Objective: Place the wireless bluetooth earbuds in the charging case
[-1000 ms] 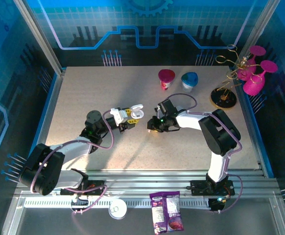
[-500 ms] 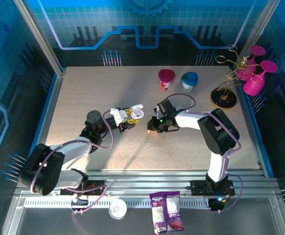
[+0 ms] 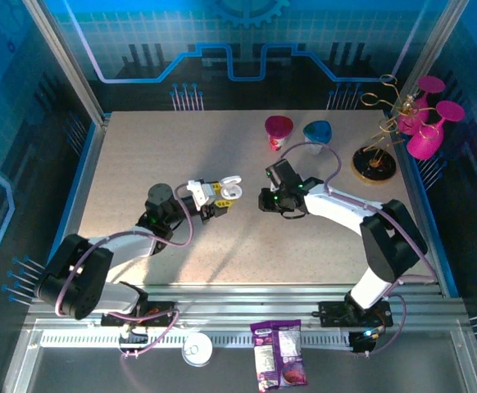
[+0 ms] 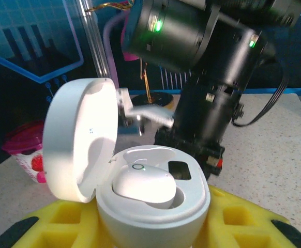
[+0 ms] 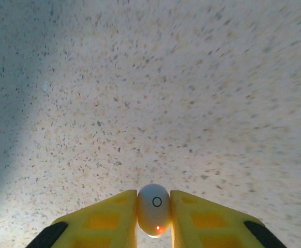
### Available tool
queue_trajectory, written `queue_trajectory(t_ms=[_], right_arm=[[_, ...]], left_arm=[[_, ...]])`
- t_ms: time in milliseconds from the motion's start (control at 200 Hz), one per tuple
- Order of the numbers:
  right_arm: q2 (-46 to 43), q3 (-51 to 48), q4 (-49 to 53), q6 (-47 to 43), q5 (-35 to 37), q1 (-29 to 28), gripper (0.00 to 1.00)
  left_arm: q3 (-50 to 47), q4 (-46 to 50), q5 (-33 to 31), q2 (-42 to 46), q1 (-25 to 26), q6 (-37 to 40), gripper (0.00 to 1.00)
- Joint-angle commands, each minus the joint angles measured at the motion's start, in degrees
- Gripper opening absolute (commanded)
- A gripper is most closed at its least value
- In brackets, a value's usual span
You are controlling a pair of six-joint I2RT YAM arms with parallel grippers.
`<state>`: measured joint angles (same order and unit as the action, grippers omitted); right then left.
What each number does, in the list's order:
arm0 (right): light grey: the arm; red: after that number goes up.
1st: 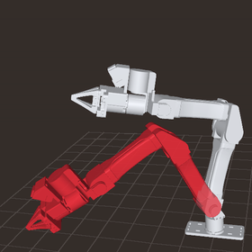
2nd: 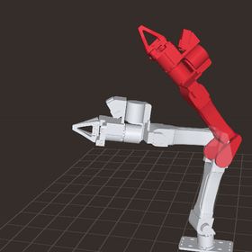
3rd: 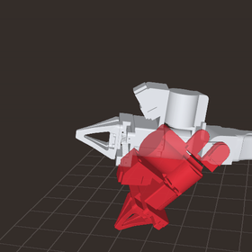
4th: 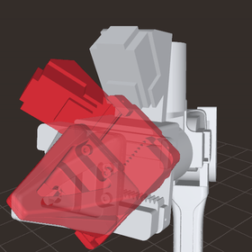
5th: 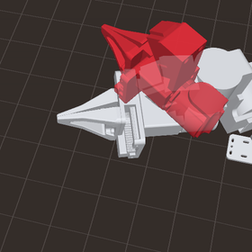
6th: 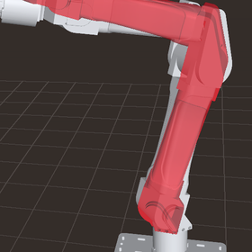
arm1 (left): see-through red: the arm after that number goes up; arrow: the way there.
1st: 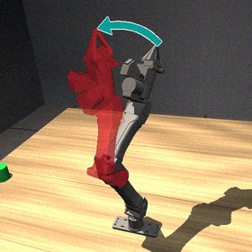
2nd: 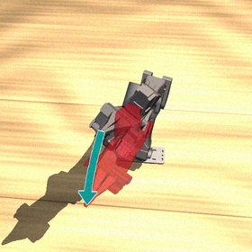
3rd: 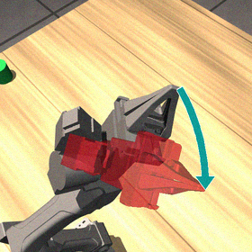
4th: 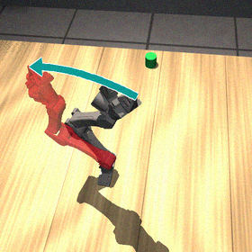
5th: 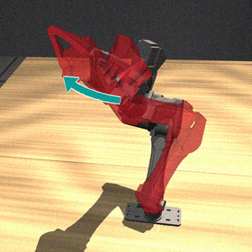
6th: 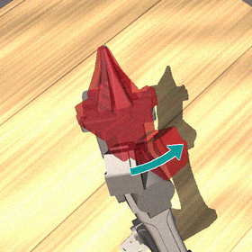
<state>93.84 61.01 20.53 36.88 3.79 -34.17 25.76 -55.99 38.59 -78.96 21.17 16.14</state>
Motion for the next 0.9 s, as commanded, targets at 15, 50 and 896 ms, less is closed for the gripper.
queue_trajectory(t_ms=[15,50,896], right_arm=[[-3.73,3.22,7.85,-4.33,12.39,-2.17,0.21],[-4.46,3.76,8.77,-5.24,14.15,-2.76,0.21],[-23.28,-2.37,-12.78,-18.60,-3.75,-8.44,0.19]], left_arm=[[3.21,-4.55,3.76,-2.81,-0.43,-3.37,0.25],[3.49,-5.67,3.99,-3.66,-0.43,-4.18,0.25],[9.44,-10.14,13.66,-13.59,-0.34,-16.19,0.24]])
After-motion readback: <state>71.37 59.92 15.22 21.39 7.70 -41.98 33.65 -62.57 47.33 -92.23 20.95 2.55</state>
